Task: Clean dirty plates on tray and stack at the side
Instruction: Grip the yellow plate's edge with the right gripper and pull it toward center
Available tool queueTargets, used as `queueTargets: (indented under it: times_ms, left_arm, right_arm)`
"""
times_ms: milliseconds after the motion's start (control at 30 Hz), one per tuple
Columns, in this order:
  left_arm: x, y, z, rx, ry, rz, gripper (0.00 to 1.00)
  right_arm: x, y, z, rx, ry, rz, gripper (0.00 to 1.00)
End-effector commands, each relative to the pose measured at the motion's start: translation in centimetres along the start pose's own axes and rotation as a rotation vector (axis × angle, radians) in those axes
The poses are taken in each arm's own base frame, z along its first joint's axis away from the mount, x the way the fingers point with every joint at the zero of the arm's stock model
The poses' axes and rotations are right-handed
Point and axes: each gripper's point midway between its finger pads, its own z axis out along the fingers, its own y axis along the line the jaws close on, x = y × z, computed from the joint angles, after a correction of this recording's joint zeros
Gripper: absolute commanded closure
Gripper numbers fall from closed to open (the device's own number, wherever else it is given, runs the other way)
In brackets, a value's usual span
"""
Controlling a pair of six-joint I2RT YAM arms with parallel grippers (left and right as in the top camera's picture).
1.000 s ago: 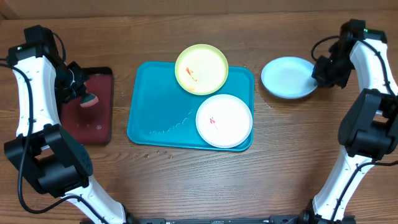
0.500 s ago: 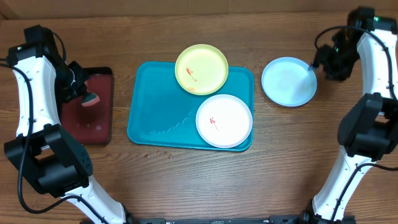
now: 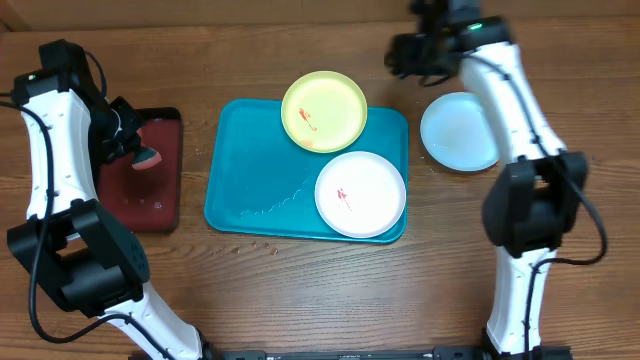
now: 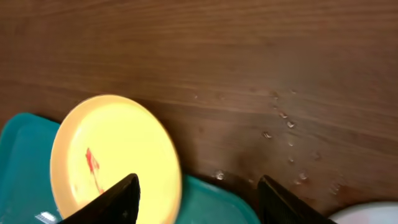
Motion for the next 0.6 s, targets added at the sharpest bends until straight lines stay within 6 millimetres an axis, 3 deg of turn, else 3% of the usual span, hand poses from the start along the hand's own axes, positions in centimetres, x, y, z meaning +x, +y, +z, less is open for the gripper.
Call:
queueTargets:
  times_ms: [0, 333, 500, 567]
  left_arm:
    - [0.4, -1.2, -0.9, 0.027, -0.014, 0.040, 0.96]
    - [0.5, -1.8, -0.8, 0.032, -0.018, 0.057, 0.96]
    - [0.7, -2.1, -0.8, 0.033, -0.017, 0.066, 0.96]
    - [0.6, -2.1, -0.8, 0.035, -0.020, 0.066, 0.96]
  right_arm:
    - [1.1, -0.5, 3.0, 0.109, 0.001, -0.039, 0.39]
    - [5.3, 3.3, 10.3, 0.071, 0.083, -0.273, 0.46]
    - [6.6, 2.7, 11.5, 0.112, 0.119, -0.282, 0.48]
    - [6.6, 2.7, 11.5, 0.112, 0.121, -0.282, 0.62]
